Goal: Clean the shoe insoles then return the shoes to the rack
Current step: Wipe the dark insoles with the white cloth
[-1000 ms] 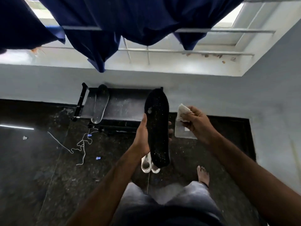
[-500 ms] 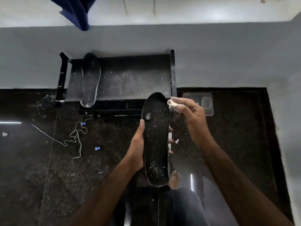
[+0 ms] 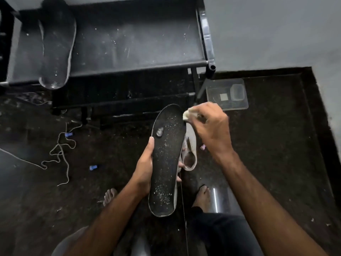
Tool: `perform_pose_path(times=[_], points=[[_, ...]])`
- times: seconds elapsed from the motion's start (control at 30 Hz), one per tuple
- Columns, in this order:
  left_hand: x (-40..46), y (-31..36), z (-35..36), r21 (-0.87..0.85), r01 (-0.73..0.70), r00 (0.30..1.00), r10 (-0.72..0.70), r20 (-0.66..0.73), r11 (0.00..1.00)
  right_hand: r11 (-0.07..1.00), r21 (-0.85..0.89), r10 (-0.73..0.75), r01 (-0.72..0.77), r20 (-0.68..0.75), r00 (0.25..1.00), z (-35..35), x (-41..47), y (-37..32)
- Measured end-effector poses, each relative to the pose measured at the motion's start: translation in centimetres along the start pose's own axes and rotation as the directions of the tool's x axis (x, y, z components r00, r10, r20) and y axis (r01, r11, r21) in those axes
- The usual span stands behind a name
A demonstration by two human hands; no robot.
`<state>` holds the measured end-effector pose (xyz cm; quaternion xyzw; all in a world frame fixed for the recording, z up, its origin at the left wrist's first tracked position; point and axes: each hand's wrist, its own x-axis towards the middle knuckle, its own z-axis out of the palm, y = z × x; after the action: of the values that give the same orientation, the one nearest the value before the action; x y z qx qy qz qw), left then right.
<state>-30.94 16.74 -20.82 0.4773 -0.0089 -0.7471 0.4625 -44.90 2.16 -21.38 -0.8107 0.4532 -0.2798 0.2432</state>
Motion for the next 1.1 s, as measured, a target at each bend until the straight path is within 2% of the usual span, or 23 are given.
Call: perform_pose_path(times=[0.03, 0.1, 0.17, 0.2, 0.27, 0.4, 0.47, 0.53, 0.6, 0.63, 0.67, 0.7, 0.77, 0.8, 0.83, 0.87, 0.93, 0.97, 1.0, 1.1], points=[[0.1, -0.4, -0.7, -0.005, -0.012, 1.000, 0.012, -0.011, 1.000, 0.996, 0.080, 0.030, -0.029, -0.013, 0.999, 0.4, 0.0, -0.1], [0.1, -0.9, -1.8, -0.036, -0.045, 0.999, 0.044, -0.024, 0.998, 0.976, 0.210, -0.089, 0.055, 0.156, 0.984, 1.7, -0.4, -1.2], [-0.3, -1.1, -2.6, -0.066, -0.082, 0.996, 0.081, -0.031, 0.994, 0.948, 0.222, -0.296, 0.227, 0.363, 0.883, 3.4, -1.1, -2.2], [-0.4, -1.2, -2.9, -0.082, -0.101, 0.995, 0.099, -0.027, 0.991, 0.931, 0.188, -0.364, 0.314, 0.398, 0.842, 4.0, -1.1, -2.3], [-0.8, -1.3, -3.7, -0.096, -0.140, 0.990, 0.140, -0.011, 0.985, 0.930, 0.152, -0.366, 0.333, 0.349, 0.863, 4.7, 0.0, -2.4], [-1.6, -2.0, -6.0, -0.094, -0.232, 0.972, 0.233, 0.004, 0.968, 0.944, 0.233, -0.268, 0.235, 0.122, 0.956, 4.5, 1.7, -4.9], [-2.2, -2.4, -6.9, -0.083, -0.277, 0.960, 0.279, 0.014, 0.957, 0.935, 0.280, -0.238, 0.216, 0.045, 0.970, 4.2, 1.1, -6.3], [-3.3, -3.0, -7.3, -0.068, -0.300, 0.953, 0.301, 0.008, 0.951, 0.906, 0.306, -0.350, 0.293, 0.151, 0.925, 4.2, -0.3, -8.0], [-5.0, -3.8, -7.3, -0.043, -0.328, 0.945, 0.327, -0.019, 0.944, 0.858, 0.225, -0.513, 0.461, 0.383, 0.768, 4.8, -2.0, -9.2], [-6.1, -4.3, -7.4, -0.029, -0.340, 0.940, 0.339, -0.033, 0.940, 0.820, 0.157, -0.559, 0.550, 0.430, 0.709, 4.9, -2.7, -9.6], [-7.3, -4.8, -7.3, -0.033, -0.349, 0.937, 0.347, -0.040, 0.937, 0.802, 0.112, -0.578, 0.587, 0.396, 0.714, 5.0, -3.2, -9.8], [-8.7, -5.5, -7.3, -0.057, -0.357, 0.934, 0.355, -0.040, 0.932, 0.828, 0.093, -0.552, 0.553, 0.305, 0.776, 4.9, -3.6, -10.2], [-10.9, -6.9, -7.5, -0.098, -0.373, 0.928, 0.372, -0.033, 0.923, 0.911, 0.133, -0.401, 0.390, 0.069, 0.914, 4.0, -4.5, -11.2], [-11.8, -7.7, -7.8, -0.103, -0.384, 0.923, 0.383, -0.029, 0.917, 0.925, 0.187, -0.341, 0.331, 0.021, 0.940, 3.6, -5.4, -12.0], [-12.8, -8.3, -8.1, -0.104, -0.398, 0.917, 0.398, -0.026, 0.911, 0.922, 0.226, -0.334, 0.314, 0.055, 0.941, 3.3, -6.6, -13.0], [-13.5, -8.8, -8.4, -0.099, -0.415, 0.910, 0.414, -0.032, 0.904, 0.908, 0.245, -0.380, 0.339, 0.146, 0.913, 3.3, -8.1, -14.2], [-14.8, -9.7, -9.1, -0.084, -0.445, 0.895, 0.440, -0.078, 0.891, 0.871, 0.242, -0.490, 0.427, 0.404, 0.772, 3.8, -11.0, -16.4], [-15.4, -10.0, -9.5, -0.080, -0.452, 0.890, 0.442, -0.111, 0.889, 0.851, 0.210, -0.518, 0.482, 0.491, 0.701, 4.4, -12.1, -17.3], [-15.9, -10.3, -10.0, -0.076, -0.452, 0.888, 0.440, -0.136, 0.889, 0.827, 0.152, -0.532, 0.541, 0.520, 0.668, 5.0, -12.5, -17.8], [-17.3, -10.8, -12.0, -0.093, -0.451, 0.888, 0.434, -0.154, 0.888, 0.772, -0.102, -0.548, 0.628, 0.395, 0.738, 7.0, -11.0, -19.7]])
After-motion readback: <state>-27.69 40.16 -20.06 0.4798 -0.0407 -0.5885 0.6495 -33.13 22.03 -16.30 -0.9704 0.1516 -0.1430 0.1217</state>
